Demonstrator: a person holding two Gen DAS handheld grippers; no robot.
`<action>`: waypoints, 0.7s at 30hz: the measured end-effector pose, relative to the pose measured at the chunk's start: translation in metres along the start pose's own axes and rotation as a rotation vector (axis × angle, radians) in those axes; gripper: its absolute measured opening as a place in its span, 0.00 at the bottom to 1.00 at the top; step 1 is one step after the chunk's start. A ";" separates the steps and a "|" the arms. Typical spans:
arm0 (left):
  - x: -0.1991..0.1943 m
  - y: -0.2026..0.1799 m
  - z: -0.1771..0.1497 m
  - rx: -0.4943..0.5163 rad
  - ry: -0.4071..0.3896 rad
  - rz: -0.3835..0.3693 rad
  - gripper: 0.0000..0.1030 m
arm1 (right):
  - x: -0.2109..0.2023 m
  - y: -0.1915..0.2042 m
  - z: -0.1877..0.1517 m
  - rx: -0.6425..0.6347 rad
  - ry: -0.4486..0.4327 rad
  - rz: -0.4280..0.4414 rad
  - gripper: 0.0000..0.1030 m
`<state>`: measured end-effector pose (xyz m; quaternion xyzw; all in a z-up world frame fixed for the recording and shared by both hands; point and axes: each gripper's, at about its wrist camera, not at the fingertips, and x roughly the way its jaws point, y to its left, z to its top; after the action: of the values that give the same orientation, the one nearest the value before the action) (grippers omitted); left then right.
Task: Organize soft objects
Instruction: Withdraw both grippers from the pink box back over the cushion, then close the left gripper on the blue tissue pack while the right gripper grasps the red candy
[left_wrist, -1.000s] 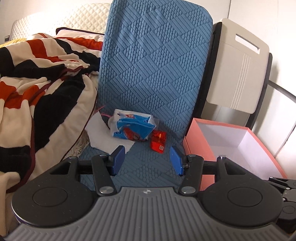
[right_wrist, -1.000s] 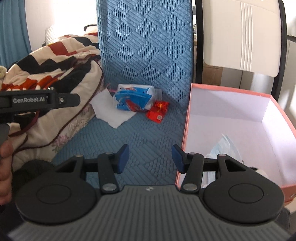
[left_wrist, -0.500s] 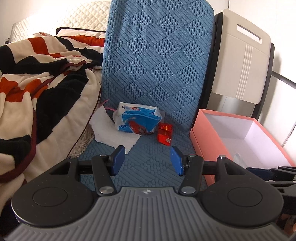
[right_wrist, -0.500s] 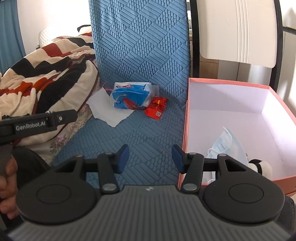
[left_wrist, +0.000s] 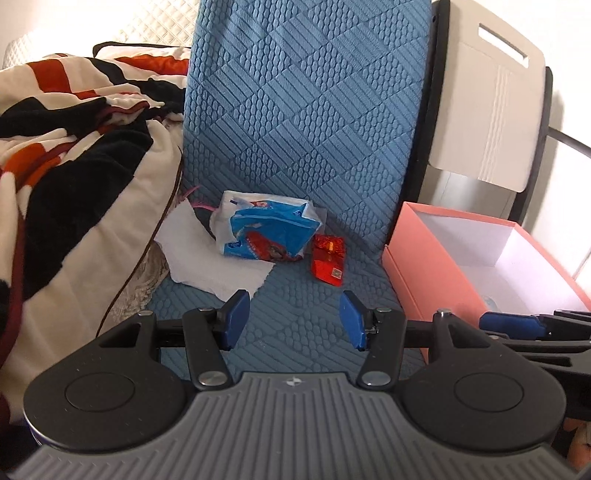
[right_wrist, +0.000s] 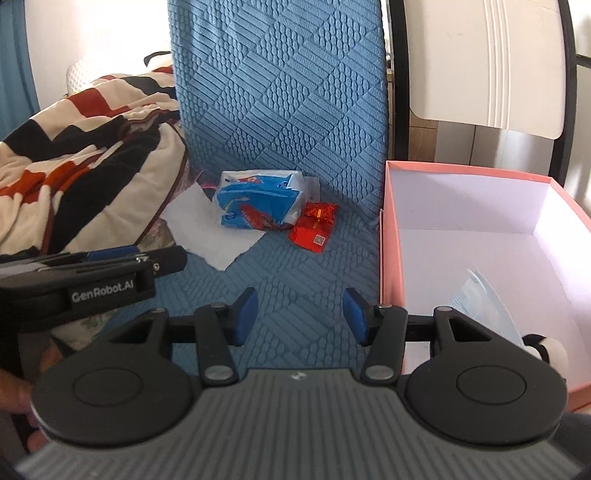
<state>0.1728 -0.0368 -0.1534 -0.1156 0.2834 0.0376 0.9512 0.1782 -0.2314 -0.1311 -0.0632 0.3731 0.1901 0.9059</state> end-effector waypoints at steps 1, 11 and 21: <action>0.004 0.001 0.002 -0.011 0.001 0.007 0.58 | 0.005 0.000 0.001 0.000 0.001 -0.001 0.52; 0.053 0.009 0.020 -0.080 0.034 -0.019 0.58 | 0.043 -0.006 0.019 0.016 -0.012 0.023 0.52; 0.103 0.031 0.042 -0.140 0.053 -0.025 0.58 | 0.085 -0.007 0.032 0.005 0.020 0.006 0.52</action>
<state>0.2769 0.0037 -0.1823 -0.1864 0.3038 0.0422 0.9334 0.2570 -0.2043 -0.1677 -0.0615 0.3828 0.1913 0.9017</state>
